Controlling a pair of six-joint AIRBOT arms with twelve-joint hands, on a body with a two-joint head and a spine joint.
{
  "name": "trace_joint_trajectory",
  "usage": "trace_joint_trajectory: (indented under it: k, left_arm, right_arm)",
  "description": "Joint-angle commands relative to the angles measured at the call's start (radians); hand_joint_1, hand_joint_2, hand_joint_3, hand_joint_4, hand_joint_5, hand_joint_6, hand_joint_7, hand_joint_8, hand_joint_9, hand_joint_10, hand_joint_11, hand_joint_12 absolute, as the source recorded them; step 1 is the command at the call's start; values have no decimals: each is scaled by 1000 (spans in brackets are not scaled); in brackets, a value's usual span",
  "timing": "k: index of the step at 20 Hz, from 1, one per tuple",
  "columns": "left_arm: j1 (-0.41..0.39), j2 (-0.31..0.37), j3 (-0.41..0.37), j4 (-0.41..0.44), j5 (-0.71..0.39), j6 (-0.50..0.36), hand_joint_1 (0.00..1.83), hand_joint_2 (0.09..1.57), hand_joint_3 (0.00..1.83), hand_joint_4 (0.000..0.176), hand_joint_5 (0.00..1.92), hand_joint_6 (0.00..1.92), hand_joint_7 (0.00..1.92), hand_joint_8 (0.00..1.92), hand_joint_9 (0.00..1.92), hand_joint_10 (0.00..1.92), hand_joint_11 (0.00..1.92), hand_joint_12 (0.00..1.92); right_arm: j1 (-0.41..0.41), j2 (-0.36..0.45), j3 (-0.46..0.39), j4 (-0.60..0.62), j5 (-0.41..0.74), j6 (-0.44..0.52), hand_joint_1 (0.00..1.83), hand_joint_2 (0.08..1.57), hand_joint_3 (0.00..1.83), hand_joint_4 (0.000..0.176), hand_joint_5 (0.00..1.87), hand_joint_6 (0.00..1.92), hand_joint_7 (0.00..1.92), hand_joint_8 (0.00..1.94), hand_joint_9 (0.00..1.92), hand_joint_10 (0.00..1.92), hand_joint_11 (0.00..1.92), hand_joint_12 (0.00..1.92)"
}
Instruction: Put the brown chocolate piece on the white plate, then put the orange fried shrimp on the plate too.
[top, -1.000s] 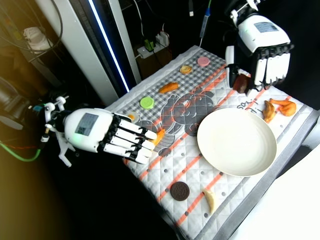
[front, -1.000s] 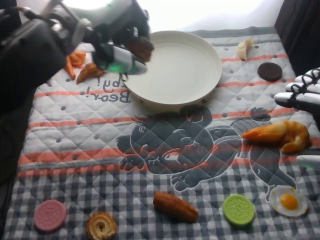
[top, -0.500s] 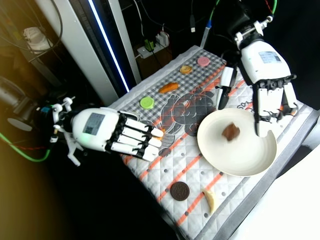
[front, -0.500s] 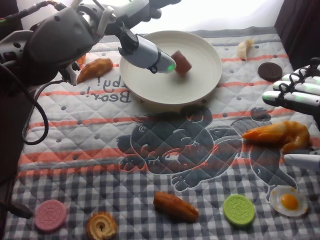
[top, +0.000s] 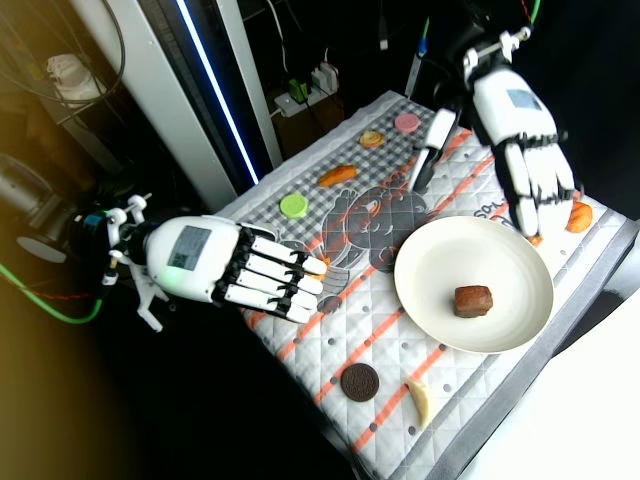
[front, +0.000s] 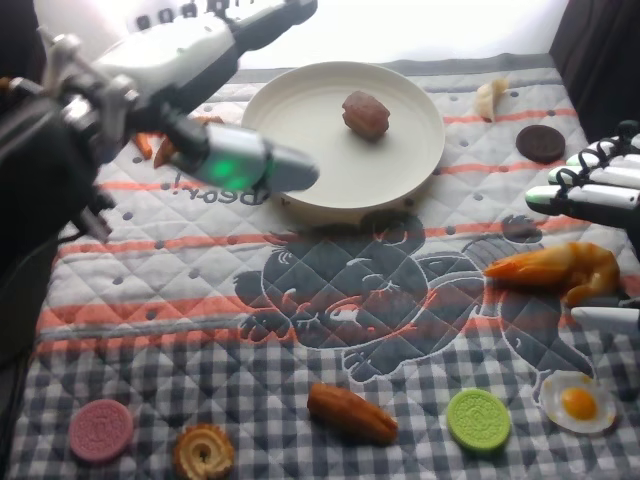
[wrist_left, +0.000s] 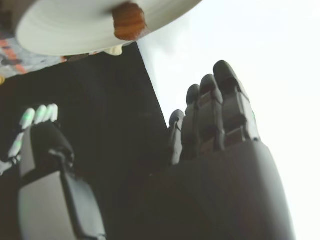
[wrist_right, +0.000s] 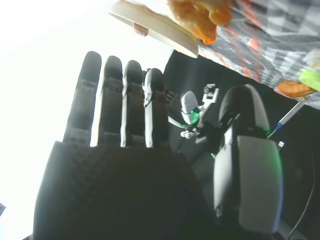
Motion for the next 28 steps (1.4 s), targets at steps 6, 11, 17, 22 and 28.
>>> trace_joint_trajectory:
  k: [6, 11, 17, 22, 28]
  left_arm:
    - [165, 157, -147, 173, -391, -364, 875, 845, 0, 176, 0, 0, 38, 5, 1, 0, 67, 32]
    - [250, 219, -190, 223, -525, -557, 878, 835, 0, 160, 19, 3, 70, 7, 53, 14, 100, 66]
    - [271, 236, -205, 223, -545, -557, 866, 832, 1, 152, 49, 5, 101, 7, 108, 10, 0, 473]
    - [284, 242, -210, 216, -543, -557, 873, 835, 1, 159, 55, 1, 120, 2, 108, 3, 0, 382]
    - [286, 243, -213, 212, -541, -557, 841, 836, 0, 148, 97, 7, 173, 8, 148, 6, 0, 487]
  right_arm:
    - [60, -48, 52, 15, 61, 3, 758, 1063, 0, 91, 471, 0, 460, 0, 408, 1, 75, 696]
    - [125, -107, 115, 14, -39, 3, 731, 1035, 0, 81, 555, 7, 565, 6, 518, 7, 204, 645]
    - [155, -155, 164, 13, -144, 2, 870, 1019, 0, 6, 730, 5, 827, 20, 883, 47, 413, 1131]
    - [140, -154, 160, 10, -165, 2, 1226, 1123, 6, 0, 930, 853, 965, 1138, 945, 631, 658, 1376]
    - [134, -136, 146, 6, -169, 2, 1367, 1120, 0, 0, 955, 878, 918, 1067, 950, 1293, 897, 1395]
